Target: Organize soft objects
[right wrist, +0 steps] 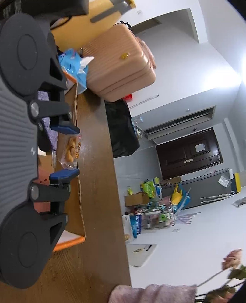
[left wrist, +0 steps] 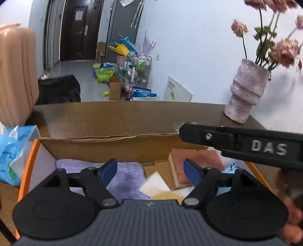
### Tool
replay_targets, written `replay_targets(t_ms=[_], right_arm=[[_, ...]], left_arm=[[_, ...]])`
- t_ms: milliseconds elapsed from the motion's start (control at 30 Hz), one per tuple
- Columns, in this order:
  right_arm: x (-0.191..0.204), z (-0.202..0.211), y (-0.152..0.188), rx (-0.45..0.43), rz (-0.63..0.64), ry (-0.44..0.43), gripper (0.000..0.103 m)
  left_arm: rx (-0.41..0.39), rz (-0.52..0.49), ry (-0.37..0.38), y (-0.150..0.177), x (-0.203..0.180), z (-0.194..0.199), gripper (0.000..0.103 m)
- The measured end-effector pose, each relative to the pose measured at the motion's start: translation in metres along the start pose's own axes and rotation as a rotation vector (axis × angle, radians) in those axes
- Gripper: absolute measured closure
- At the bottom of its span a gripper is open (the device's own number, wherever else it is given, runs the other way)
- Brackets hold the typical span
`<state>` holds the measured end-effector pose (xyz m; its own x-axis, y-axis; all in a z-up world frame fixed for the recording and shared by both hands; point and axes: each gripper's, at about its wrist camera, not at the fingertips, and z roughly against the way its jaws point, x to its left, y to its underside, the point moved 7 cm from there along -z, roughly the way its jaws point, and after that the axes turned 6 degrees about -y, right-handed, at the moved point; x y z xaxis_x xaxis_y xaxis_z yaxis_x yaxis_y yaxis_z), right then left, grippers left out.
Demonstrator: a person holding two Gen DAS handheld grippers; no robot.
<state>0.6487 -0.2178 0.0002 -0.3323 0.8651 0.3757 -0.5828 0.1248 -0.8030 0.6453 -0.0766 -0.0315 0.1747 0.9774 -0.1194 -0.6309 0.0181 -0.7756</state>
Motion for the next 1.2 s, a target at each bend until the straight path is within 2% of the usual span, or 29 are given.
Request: replay_targets(t_ms=[67,133,233,367,500,567,667,767,900,967,1000,1033,1067,1133,1200], right_arm=[[0.0,-0.008,0.002,0.01,-0.007,-0.016,0.062],[0.001,-0.014,0.004,0.027,-0.005,-0.028,0.059],[0.001,-0.019,0.007,0.029,-0.008,-0.001,0.048],[0.003,-0.012,0.005,0.021,-0.022,0.028,0.048],[0.014,0.013,-0.007,-0.014,0.0,0.039,0.048],[0.021,0.031,-0.014,-0.038,0.022,0.052,0.042],[0.029,0.064,-0.024,-0.065,0.072,0.087,0.04],[0.033,0.096,-0.027,-0.075,0.109,0.129,0.038],[0.033,0.134,-0.01,-0.078,0.127,0.157,0.028],[0.038,0.15,0.009,-0.091,0.185,0.172,0.025],[0.042,0.157,0.019,-0.113,0.228,0.179,0.023],[0.046,0.165,0.029,-0.146,0.273,0.19,0.014],[0.05,0.173,0.039,-0.188,0.312,0.203,0.01],[0.055,0.189,0.06,-0.27,0.375,0.222,0.009],[0.057,0.197,0.077,-0.287,0.378,0.227,0.009]], left_arm=[[-0.024,0.004,-0.016,-0.003,0.012,0.007,0.018],[-0.048,0.002,-0.065,-0.007,0.026,0.012,0.018],[-0.053,0.015,-0.116,-0.01,0.042,0.02,0.018],[-0.066,0.022,-0.124,-0.013,0.048,0.035,0.018],[-0.105,0.002,-0.132,-0.021,0.044,0.064,0.018],[-0.127,-0.007,-0.143,-0.025,0.043,0.083,0.017],[-0.16,-0.017,-0.163,-0.028,0.042,0.115,0.017],[-0.208,-0.027,-0.214,-0.024,0.04,0.146,0.011],[-0.243,-0.059,-0.266,0.001,0.034,0.177,0.009],[-0.3,-0.063,-0.273,0.019,0.03,0.196,0.009],[-0.335,-0.063,-0.277,0.028,0.029,0.204,0.009],[-0.374,-0.058,-0.286,0.038,0.026,0.213,0.008],[-0.394,-0.057,-0.293,0.047,0.024,0.219,0.006],[-0.414,-0.056,-0.295,0.065,0.018,0.229,0.006],[-0.415,-0.054,-0.295,0.078,0.013,0.235,0.006]])
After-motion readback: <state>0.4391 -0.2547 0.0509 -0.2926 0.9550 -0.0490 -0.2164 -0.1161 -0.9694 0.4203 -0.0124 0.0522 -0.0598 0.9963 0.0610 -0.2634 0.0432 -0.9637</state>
